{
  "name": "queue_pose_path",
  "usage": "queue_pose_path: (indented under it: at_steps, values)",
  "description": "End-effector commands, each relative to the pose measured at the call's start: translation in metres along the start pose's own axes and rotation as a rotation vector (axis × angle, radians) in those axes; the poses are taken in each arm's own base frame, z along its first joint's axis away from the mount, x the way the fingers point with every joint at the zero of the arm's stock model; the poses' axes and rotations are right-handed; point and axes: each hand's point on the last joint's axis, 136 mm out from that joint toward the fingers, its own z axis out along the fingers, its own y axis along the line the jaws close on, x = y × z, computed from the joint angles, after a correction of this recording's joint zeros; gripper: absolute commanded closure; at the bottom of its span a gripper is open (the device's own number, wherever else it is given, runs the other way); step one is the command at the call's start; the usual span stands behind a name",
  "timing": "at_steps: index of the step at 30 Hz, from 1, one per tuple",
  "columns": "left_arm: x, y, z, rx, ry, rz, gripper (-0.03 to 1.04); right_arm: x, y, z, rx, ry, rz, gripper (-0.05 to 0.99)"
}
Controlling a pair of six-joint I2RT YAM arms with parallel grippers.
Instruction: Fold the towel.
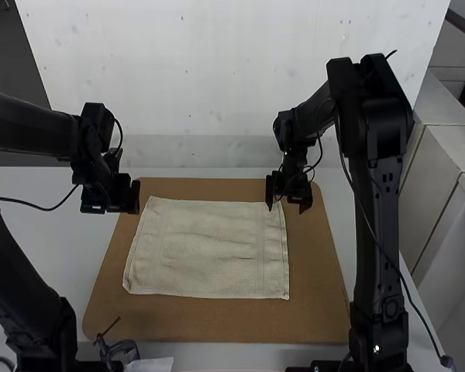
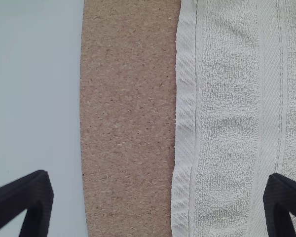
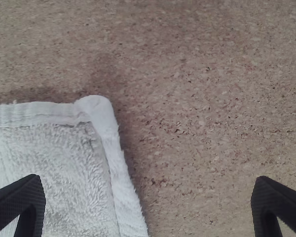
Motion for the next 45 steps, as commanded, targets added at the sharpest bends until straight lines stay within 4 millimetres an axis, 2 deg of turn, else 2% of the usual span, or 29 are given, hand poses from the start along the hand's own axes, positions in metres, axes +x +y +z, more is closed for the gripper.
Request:
queue_pose_path:
  at_steps: [1,2,5,8,11,13,18,26,29,36,42,45]
  values:
    - [-0.013,-0.001,-0.002,-0.001,-0.031,0.01,0.06,-0.001,0.01,0.008,0.032,0.005,-0.003,0.03]
    - [-0.013,0.0,-0.001,-0.002,-0.029,0.009,0.06,0.001,0.011,0.012,0.04,0.011,-0.01,0.08]
    - [-0.012,0.0,0.001,-0.002,-0.023,0.008,0.06,0.003,0.014,0.021,0.055,0.009,-0.023,0.31]
    - [-0.012,0.0,0.004,0.0,-0.021,0.006,0.06,0.002,0.016,0.023,0.056,0.004,-0.027,0.5]
    - [-0.013,-0.001,0.008,0.008,-0.015,0.006,0.06,0.002,0.014,0.027,0.065,0.012,-0.026,0.61]
    - [-0.013,-0.003,0.012,0.01,-0.007,0.012,0.06,0.004,0.013,0.028,0.068,0.019,-0.026,0.63]
    - [-0.019,-0.01,0.028,0.018,0.022,0.024,0.06,0.004,0.007,0.031,0.08,0.019,-0.017,0.92]
    - [-0.035,-0.026,0.057,0.025,0.07,0.026,0.07,0.005,0.004,0.031,0.092,0.013,-0.019,0.92]
    - [-0.037,-0.027,0.071,0.005,0.096,0.033,0.07,0.006,0.003,0.031,0.093,0.014,-0.017,0.92]
    - [-0.059,-0.024,0.095,-0.046,0.093,0.029,0.07,0.012,0.0,0.034,0.102,0.018,-0.023,0.92]
    - [-0.079,-0.025,0.107,-0.049,0.072,0.013,0.07,0.014,-0.004,0.035,0.103,0.02,-0.023,0.92]
    - [-0.083,-0.027,0.114,-0.042,0.081,0.01,0.07,0.014,-0.003,0.031,0.101,0.01,-0.028,0.92]
